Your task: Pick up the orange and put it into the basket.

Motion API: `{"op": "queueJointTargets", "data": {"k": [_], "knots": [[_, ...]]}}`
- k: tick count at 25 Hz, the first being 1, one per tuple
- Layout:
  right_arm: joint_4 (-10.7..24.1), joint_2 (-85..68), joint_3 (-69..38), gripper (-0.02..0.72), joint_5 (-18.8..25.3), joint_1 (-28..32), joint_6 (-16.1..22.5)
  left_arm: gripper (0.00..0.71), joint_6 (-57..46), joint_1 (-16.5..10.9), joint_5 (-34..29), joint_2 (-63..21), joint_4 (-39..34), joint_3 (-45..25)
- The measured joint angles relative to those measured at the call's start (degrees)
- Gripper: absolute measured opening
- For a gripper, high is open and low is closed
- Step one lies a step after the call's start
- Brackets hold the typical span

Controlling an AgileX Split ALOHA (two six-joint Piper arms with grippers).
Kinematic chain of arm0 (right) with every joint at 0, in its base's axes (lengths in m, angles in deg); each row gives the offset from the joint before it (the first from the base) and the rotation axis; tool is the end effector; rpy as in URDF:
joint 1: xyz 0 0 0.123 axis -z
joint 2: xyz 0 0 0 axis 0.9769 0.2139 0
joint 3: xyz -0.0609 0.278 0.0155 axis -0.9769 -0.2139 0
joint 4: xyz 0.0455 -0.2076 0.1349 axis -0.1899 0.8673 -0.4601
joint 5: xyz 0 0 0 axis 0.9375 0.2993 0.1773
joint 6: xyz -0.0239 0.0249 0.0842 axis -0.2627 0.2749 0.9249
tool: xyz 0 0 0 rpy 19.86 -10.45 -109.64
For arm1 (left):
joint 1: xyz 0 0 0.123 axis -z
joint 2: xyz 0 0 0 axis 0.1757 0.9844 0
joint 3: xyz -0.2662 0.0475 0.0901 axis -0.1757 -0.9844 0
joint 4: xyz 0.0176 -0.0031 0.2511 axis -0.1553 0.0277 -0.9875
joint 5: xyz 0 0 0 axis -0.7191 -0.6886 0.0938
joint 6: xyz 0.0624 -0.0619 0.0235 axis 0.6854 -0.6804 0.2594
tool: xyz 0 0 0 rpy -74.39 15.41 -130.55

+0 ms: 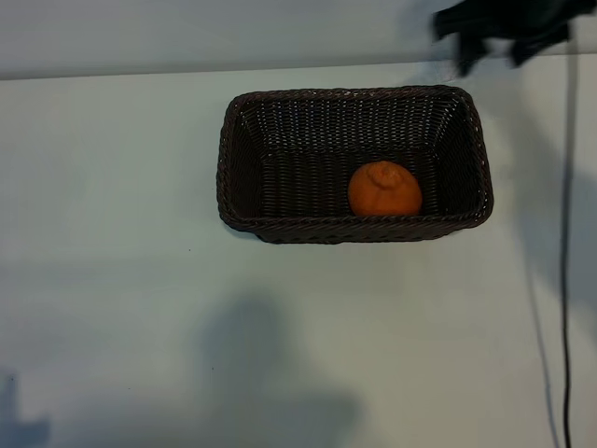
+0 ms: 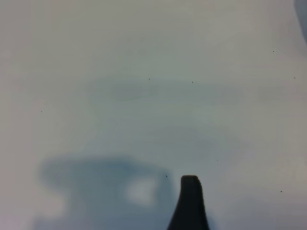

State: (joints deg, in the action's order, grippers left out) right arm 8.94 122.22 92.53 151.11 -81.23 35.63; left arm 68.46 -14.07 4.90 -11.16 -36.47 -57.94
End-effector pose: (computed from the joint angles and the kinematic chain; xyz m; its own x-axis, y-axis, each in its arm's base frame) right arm 0.4443 0.0316 0.2813 -0.9478 -0.0096 -0.3186 -0.0288 0.9980 0.0557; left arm -0.0076 -0.0004 0.2744 -0.4766 -0.0329 -0.8785 -0.0689 0.9976 0.0001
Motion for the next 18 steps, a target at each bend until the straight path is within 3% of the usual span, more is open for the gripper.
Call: {"op": "queueJointTargets", "data": {"k": [7, 14, 18], "knots": [[-0.8, 0.0, 0.0, 0.583, 0.9, 10.5, -1.5, 0.593, 0.0, 0.0, 0.0, 0.0, 0.0, 0.0], [-1.6, 0.0, 0.0, 0.573, 0.4, 11.0, -1.9, 0.593, 0.0, 0.0, 0.0, 0.0, 0.0, 0.0], [-0.2, 0.0, 0.0, 0.537, 0.3, 11.0, -1.9, 0.593, 0.0, 0.0, 0.0, 0.0, 0.0, 0.0]]}}
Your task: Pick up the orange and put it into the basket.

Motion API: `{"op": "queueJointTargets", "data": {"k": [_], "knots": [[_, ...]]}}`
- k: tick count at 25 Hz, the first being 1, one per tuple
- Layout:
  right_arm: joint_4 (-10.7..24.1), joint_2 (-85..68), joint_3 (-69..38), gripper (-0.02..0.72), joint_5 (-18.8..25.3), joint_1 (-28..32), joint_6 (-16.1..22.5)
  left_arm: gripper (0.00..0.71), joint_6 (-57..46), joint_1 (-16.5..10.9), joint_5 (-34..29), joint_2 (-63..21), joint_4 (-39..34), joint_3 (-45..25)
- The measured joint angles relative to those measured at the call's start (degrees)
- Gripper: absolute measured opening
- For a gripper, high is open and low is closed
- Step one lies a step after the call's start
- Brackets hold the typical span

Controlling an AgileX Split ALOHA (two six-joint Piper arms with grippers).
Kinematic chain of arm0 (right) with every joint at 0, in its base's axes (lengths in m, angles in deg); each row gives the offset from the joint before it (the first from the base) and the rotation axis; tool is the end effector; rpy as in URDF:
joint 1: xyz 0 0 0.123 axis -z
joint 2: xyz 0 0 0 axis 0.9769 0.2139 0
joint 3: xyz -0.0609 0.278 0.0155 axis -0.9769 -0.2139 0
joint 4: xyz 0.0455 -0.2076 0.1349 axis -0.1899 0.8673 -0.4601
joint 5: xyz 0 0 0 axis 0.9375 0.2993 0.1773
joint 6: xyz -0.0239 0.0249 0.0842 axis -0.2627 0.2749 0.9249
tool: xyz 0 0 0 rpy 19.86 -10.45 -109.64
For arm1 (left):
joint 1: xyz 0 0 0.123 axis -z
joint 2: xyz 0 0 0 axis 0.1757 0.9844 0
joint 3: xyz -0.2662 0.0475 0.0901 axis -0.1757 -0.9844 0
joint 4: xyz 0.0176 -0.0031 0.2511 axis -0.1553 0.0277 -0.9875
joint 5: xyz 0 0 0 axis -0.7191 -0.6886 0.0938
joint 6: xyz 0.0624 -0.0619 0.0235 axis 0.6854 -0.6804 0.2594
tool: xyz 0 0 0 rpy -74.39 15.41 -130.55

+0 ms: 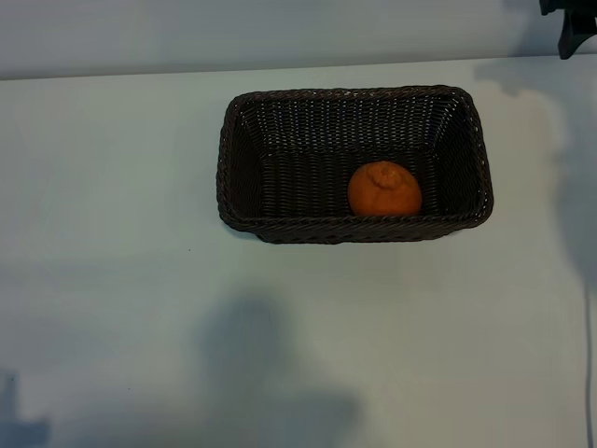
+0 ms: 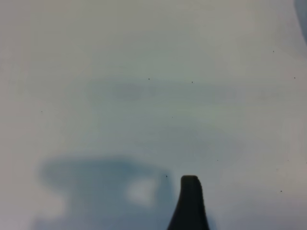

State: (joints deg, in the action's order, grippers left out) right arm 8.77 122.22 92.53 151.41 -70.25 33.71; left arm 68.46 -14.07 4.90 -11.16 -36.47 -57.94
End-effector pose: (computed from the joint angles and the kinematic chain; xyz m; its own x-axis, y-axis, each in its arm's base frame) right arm 0.4417 -0.0533 0.2811 -0.9387 0.1391 -0.3153 0.1306 0.9903 0.0480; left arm -0.0076 -0.0004 0.2744 -0.4766 -0.0329 -0.8785 -0.0689 0.9976 0.0001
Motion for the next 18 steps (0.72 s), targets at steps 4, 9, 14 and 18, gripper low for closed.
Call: {"op": "queueJointTargets", "data": {"k": [4, 9, 14, 18], "knots": [[0.4, 0.0, 0.0, 0.504, 0.2, 0.0, -0.3, 0.593, 0.0, 0.0, 0.0, 0.0, 0.0, 0.0], [0.7, -1.7, 0.0, 0.5, 0.6, 0.0, -0.5, 0.593, 0.0, 0.0, 0.0, 0.0, 0.0, 0.0], [1.1, -9.0, 0.0, 0.5, 0.9, 0.0, -0.5, 0.593, 0.0, 0.0, 0.0, 0.0, 0.0, 0.0], [1.1, -17.0, -0.1, 0.5, 1.9, 0.0, -0.5, 0.593, 0.0, 0.0, 0.0, 0.0, 0.0, 0.0]]}}
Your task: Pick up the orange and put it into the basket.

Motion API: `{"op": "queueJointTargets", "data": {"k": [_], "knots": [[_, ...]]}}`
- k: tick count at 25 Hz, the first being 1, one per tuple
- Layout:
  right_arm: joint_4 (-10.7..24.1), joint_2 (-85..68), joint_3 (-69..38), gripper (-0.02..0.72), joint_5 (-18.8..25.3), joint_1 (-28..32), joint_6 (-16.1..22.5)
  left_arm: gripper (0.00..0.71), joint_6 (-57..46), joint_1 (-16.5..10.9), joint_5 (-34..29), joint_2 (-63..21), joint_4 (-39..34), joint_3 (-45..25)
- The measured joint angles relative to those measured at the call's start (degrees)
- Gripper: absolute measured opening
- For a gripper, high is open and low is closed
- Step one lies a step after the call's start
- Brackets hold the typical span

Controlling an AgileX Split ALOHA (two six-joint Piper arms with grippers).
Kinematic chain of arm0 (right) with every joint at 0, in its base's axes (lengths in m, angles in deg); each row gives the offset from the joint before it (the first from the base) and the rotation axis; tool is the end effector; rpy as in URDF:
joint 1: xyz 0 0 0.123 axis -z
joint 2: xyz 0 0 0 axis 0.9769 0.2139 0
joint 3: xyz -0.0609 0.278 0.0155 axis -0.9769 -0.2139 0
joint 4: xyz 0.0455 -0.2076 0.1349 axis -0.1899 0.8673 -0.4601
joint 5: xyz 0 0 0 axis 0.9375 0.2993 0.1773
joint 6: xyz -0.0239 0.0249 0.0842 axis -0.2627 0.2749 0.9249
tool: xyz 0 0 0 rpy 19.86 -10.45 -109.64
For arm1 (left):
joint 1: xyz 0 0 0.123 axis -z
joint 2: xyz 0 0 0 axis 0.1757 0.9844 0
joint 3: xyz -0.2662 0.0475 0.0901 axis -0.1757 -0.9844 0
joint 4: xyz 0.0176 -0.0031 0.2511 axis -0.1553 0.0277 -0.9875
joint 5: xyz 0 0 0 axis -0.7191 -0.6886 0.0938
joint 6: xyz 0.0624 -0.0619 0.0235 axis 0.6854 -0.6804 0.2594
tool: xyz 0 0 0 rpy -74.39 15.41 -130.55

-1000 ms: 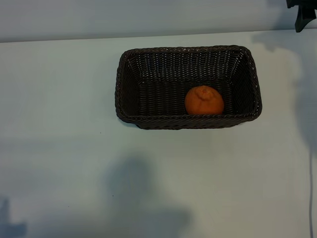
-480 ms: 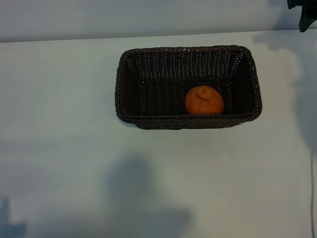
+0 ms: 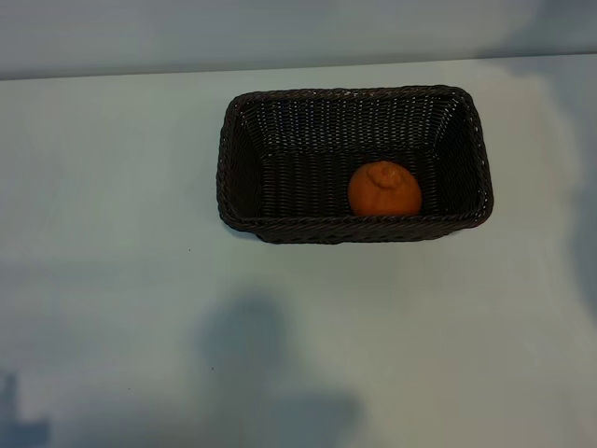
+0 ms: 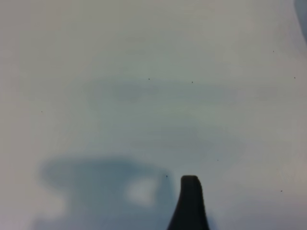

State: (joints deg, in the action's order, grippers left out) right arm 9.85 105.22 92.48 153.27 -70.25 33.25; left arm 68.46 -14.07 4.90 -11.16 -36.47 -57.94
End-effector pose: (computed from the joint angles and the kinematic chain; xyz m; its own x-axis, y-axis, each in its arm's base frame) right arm 0.3740 -0.0461 0.4023 -0.8268 0.1088 -0.5519 0.1148 0.9931 0.0238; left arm -0.0076 -0.0004 0.2744 -0.4766 -0.0329 -0.8785 -0.0689 0.9976 0.0001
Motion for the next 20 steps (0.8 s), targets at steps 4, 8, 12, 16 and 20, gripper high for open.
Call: {"op": "queueJointTargets", "data": {"k": [4, 8, 12, 16, 20], "knots": [[-0.1, -9.1, 0.0, 0.5, 0.3, 0.0, 0.5, 0.593, 0.0, 0.0, 0.0, 0.0, 0.0, 0.0], [-0.2, -17.9, 0.0, 0.5, 0.3, 0.0, 0.5, 0.593, 0.0, 0.0, 0.0, 0.0, 0.0, 0.0], [-0.4, -26.5, -0.7, 0.5, 0.4, 0.0, 1.3, 0.593, 0.0, 0.0, 0.0, 0.0, 0.0, 0.0], [0.7, -35.9, -6.4, 0.5, -0.1, 0.0, 1.2, 0.593, 0.0, 0.0, 0.0, 0.0, 0.0, 0.0], [2.0, -47.2, -14.4, 0.5, -0.4, 0.0, 1.2, 0.593, 0.0, 0.0, 0.0, 0.0, 0.0, 0.0]]}}
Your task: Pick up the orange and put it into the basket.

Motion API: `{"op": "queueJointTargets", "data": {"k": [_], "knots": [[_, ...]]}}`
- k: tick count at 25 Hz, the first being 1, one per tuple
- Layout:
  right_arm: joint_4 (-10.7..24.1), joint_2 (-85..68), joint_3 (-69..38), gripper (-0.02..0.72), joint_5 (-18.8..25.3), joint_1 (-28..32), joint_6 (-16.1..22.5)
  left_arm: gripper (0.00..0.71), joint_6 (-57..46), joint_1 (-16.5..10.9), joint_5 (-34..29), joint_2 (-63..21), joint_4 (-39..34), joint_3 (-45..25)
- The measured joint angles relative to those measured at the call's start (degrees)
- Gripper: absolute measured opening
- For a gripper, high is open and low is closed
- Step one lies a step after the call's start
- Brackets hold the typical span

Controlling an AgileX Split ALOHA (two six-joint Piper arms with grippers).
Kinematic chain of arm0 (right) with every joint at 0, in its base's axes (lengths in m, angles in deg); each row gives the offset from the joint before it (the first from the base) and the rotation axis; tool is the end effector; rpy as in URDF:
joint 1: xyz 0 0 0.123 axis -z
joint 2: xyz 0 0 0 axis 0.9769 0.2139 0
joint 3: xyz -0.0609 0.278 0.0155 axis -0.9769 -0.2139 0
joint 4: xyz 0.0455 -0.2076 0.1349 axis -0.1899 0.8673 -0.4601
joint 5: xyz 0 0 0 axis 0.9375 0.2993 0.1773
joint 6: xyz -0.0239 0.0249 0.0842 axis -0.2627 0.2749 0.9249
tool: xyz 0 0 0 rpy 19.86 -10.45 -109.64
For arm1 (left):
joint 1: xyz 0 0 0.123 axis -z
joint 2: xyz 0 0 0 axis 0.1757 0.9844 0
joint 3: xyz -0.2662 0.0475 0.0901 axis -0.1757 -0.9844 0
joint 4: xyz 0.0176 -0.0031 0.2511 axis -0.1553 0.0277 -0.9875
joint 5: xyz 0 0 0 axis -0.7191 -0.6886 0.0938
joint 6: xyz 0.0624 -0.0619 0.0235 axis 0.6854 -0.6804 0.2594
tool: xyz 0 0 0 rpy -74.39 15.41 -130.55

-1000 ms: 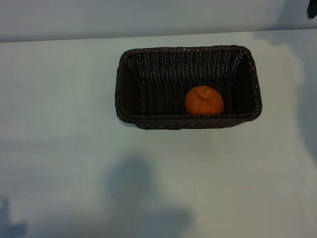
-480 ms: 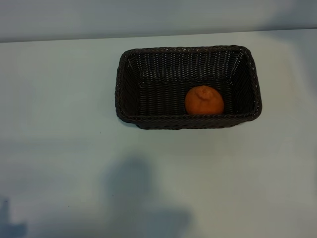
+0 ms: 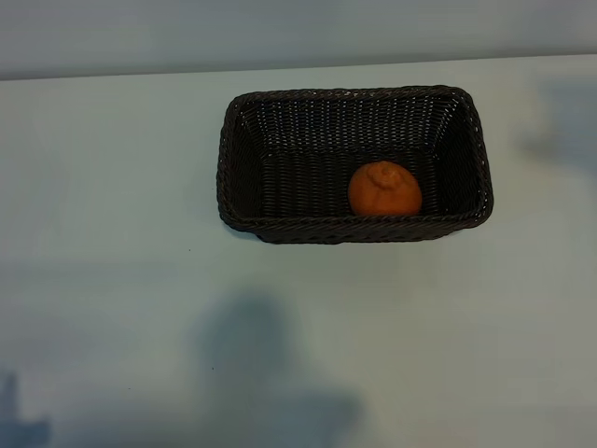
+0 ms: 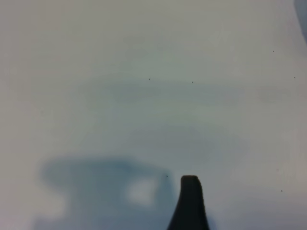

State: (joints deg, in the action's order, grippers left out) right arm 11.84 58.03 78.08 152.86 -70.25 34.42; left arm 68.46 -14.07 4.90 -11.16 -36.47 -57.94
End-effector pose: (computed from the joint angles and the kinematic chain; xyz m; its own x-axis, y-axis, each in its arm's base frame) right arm 0.0985 -0.0133 0.5361 -0.3909 0.0615 -0.9184 0.1377 0.9904 0.0077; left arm -0.0076 -0.0004 0.2744 -0.4766 -0.0329 -0.8785 -0.0689 0.9976 0.0001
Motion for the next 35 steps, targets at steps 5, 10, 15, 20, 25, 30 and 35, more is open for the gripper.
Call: {"op": "queueJointTargets", "data": {"k": [5, 10, 15, 20, 25, 30, 35], "knots": [[0.8, -10.6, -7.1, 0.5, 0.0, 0.0, 0.1, 0.593, 0.0, 0.0, 0.0, 0.0, 0.0, 0.0], [0.9, -19.6, -13.9, 0.5, -0.3, 0.0, 2.0, 0.593, 0.0, 0.0, 0.0, 0.0, 0.0, 0.0], [0.9, -28.0, -22.1, 0.5, -1.3, 0.0, 2.8, 0.593, 0.0, 0.0, 0.0, 0.0, 0.0, 0.0], [1.1, -35.7, -30.1, 0.5, -4.7, 0.0, 2.8, 0.593, 0.0, 0.1, 0.0, 0.0, 0.0, 0.0], [1.5, -43.1, -36.3, 0.5, -8.2, 0.0, 2.9, 0.593, 0.0, 0.1, 0.0, 0.0, 0.0, 0.0], [1.8, -48.3, -42.0, 0.5, -8.5, 0.0, 2.9, 0.593, 0.0, 0.1, 0.0, 0.0, 0.0, 0.0], [1.8, -53.5, -48.3, 0.5, -8.5, 0.0, 2.9, 0.593, 0.0, 0.1, 0.0, 0.0, 0.0, 0.0]]}}
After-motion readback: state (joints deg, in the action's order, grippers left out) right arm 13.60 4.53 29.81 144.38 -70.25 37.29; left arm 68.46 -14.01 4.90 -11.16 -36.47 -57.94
